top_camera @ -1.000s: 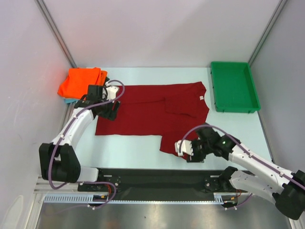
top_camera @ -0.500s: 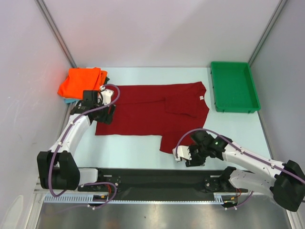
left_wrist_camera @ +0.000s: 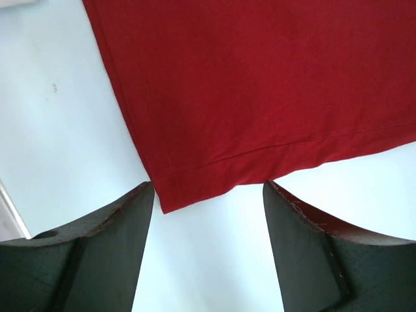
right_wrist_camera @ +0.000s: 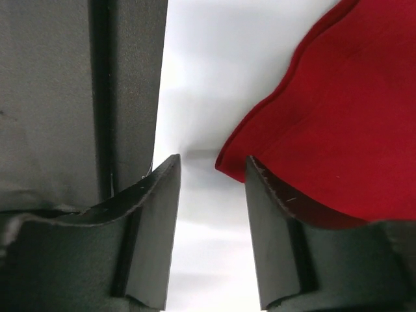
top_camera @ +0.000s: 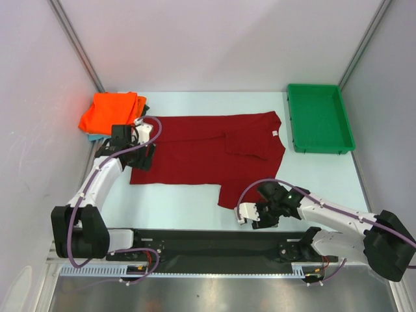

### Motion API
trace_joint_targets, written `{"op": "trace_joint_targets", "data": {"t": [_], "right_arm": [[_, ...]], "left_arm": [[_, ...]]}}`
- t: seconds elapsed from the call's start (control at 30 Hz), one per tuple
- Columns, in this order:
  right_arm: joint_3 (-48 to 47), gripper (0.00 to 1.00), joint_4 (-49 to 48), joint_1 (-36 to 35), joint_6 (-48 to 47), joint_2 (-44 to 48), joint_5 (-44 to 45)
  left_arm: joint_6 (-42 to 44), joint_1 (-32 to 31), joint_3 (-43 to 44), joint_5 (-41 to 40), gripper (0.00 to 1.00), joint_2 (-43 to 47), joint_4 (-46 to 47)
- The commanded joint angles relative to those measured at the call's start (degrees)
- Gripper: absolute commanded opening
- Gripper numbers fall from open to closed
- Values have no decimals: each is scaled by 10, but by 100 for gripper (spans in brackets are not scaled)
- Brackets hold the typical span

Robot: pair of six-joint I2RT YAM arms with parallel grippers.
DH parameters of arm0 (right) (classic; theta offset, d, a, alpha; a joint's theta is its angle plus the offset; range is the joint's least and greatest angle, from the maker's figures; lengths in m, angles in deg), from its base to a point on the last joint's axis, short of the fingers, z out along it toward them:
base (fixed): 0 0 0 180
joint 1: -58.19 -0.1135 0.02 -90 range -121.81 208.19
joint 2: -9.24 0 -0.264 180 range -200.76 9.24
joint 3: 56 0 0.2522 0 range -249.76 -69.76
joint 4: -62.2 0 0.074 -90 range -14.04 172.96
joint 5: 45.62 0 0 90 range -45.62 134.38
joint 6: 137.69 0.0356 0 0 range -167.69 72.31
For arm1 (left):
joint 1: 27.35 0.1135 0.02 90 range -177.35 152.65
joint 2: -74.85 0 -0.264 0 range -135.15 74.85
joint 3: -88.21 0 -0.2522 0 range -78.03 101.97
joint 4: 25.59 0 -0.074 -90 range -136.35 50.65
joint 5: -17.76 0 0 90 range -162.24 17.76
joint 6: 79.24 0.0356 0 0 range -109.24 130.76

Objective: Fold and stack the t-shirts
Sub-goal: Fold the tshirt

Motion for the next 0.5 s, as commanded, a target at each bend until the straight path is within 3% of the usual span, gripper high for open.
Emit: {"op": "trace_joint_targets", "data": {"t": [0.0, 0.23, 0.4, 0.47], "right_arm": [[15, 47, -31, -3, -19, -12, 12], [43, 38, -43, 1, -32, -8, 31], [54, 36, -59, 10, -32, -1, 43], [51, 31, -47, 12, -44, -1, 45]], "left_arm": [[-3, 23, -16, 0, 73, 17, 11], [-17, 58, -58, 9, 72, 45, -3], [-15, 88, -47, 18, 73, 52, -30], [-6, 95, -30, 21, 72, 34, -50]]}}
